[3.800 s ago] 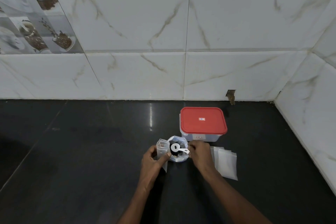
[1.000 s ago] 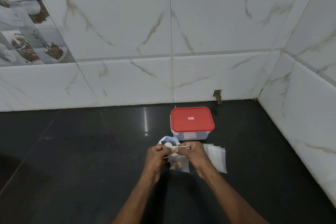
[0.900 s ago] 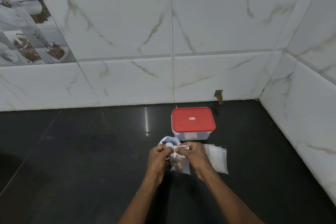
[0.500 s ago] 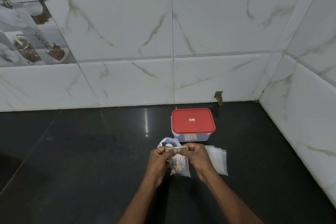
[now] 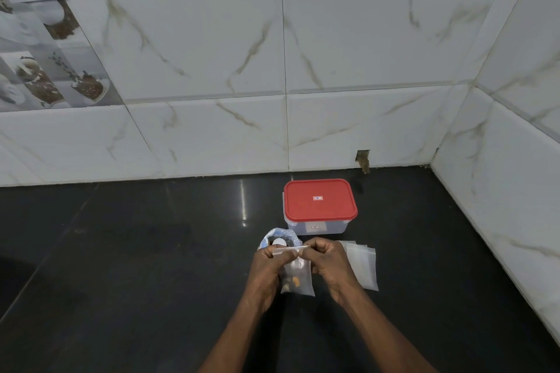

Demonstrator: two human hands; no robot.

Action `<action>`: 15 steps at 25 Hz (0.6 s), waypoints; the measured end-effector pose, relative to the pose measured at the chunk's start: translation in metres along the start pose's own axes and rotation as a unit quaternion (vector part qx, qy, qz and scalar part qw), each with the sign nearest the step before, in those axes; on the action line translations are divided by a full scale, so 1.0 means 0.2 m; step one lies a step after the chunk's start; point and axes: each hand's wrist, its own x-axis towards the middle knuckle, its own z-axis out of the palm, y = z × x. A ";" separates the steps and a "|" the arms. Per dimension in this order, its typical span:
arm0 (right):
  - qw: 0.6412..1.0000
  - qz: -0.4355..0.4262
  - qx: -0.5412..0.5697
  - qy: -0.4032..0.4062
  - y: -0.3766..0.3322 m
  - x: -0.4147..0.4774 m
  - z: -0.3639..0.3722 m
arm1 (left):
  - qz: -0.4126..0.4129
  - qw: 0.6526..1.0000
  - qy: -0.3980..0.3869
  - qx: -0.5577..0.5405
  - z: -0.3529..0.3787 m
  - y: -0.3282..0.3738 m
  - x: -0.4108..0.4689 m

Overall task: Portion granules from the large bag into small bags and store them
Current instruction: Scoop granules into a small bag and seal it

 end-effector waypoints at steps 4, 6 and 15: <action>0.999 0.016 0.008 -0.033 0.01 0.00 -0.02 | 0.012 0.999 -0.016 0.027 0.00 0.00 0.01; 0.998 0.032 0.039 -0.035 0.02 0.00 -0.02 | 0.029 0.998 0.001 0.059 0.00 -0.01 0.01; 0.999 0.014 0.011 0.045 0.05 0.04 -0.01 | 0.014 0.999 0.026 0.021 0.00 -0.02 0.02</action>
